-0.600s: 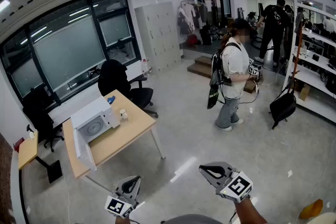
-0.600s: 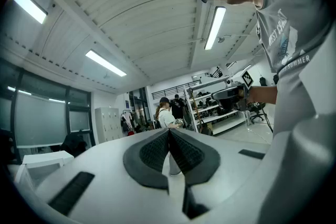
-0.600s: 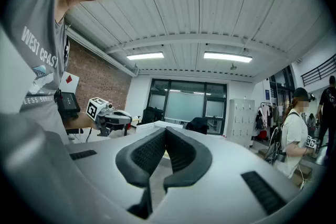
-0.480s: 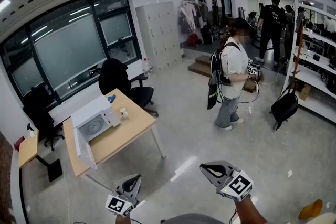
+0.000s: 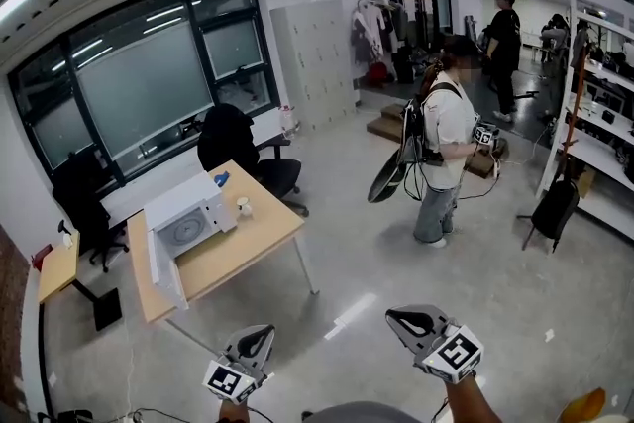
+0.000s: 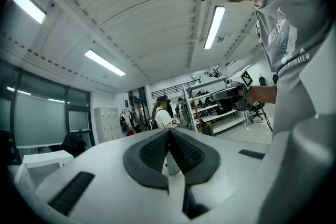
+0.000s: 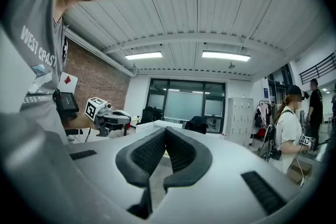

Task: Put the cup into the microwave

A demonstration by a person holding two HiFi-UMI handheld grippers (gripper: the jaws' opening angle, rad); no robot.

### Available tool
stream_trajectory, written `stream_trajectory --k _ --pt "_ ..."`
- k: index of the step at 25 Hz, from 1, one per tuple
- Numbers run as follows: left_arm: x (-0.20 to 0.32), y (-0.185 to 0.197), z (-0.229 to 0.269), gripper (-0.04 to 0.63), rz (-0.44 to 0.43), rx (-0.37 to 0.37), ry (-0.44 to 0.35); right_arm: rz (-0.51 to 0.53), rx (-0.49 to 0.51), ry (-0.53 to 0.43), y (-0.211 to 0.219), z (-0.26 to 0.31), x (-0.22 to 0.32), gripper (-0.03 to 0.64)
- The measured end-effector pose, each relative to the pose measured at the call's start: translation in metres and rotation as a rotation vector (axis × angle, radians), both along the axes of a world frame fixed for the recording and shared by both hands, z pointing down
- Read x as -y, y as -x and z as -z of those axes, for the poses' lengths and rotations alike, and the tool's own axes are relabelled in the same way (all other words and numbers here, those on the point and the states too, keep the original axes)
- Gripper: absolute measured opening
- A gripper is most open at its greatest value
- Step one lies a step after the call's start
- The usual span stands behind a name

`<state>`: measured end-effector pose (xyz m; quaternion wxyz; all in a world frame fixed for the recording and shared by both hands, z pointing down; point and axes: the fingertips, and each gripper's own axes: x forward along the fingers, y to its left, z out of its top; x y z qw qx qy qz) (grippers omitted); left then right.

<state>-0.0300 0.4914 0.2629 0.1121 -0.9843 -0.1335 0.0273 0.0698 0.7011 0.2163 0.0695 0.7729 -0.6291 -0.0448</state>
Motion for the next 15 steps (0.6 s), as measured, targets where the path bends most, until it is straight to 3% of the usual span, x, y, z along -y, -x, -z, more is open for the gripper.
stream_trajectory --k 7,15 --pt "0.003 -0.002 -0.004 0.02 0.015 0.006 0.002 0.006 0.06 -0.085 -0.01 0.008 0.001 0.02" --pt "0.001 0.008 -0.012 0.02 0.034 0.039 0.024 -0.048 0.092 -0.055 -0.019 -0.004 0.0 0.02"
